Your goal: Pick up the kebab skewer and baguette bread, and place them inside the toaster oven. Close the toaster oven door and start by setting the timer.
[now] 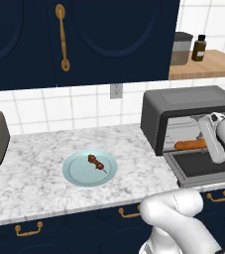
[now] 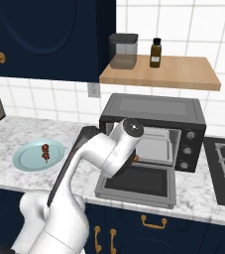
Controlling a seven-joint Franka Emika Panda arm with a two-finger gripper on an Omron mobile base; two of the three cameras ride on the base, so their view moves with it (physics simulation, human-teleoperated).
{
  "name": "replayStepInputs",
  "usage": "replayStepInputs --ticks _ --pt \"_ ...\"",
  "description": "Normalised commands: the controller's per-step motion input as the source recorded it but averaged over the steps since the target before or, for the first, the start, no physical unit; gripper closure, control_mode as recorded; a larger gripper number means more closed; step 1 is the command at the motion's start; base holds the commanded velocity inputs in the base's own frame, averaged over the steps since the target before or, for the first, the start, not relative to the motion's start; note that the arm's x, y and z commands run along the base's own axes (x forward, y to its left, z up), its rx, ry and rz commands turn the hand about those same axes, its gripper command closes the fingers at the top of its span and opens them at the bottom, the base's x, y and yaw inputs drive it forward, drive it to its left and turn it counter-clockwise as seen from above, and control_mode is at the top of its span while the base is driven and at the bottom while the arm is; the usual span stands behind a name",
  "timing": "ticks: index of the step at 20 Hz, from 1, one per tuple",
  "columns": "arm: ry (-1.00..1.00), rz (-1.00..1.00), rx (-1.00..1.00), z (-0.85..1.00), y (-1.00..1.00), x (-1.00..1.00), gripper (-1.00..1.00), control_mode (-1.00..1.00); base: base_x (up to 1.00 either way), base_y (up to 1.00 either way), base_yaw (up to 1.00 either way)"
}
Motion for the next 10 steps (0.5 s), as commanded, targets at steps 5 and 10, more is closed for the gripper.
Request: replayStepInputs --ticks 5,10 --pt "-0.04 0.00 -0.06 -0.06 -0.32 0.59 1.00 -1.00 0.00 0.00 0.00" --pt "-0.09 0.00 -0.06 -0.01 -0.23 0.56 1.00 -1.00 0.00 0.00 0.00"
